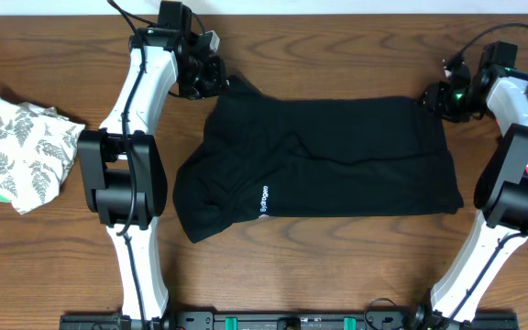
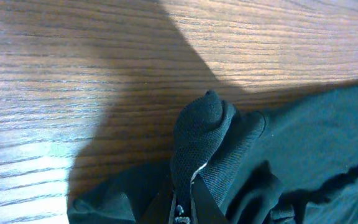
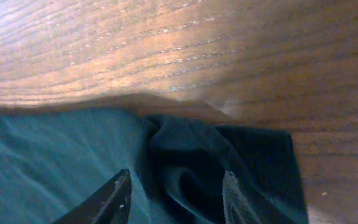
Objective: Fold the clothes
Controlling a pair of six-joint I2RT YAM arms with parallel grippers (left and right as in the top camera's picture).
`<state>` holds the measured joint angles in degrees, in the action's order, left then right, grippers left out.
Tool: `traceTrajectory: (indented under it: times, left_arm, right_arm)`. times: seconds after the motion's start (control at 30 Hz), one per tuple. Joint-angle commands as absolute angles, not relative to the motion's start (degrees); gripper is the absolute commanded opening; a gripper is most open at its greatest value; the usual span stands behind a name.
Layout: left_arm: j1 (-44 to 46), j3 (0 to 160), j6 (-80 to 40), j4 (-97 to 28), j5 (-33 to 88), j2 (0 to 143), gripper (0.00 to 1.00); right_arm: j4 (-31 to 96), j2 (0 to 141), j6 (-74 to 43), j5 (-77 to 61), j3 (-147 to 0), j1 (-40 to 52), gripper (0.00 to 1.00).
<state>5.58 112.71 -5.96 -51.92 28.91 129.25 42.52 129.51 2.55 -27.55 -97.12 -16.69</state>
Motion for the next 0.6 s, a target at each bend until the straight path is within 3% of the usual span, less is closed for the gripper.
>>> traceTrajectory:
  times: [0.0, 0.1, 0.57]
  left_arm:
    - [5.6, 113.5, -5.6, -52.3, 27.6, 128.8, 0.06]
    - [5.6, 113.5, -5.6, -52.3, 27.6, 128.8, 0.06]
    - [5.6, 113.5, -5.6, -52.3, 27.6, 128.8, 0.06]
  right_arm:
    - [42.2, 130.5, 2.1, -27.4, -97.8, -16.5, 0.42]
    - [42.1, 130.5, 2.2, -27.4, -97.8, -16.5, 0.39]
    - [41.5, 130.5, -1.7, -23.8, -97.8, -16.6, 0.40]
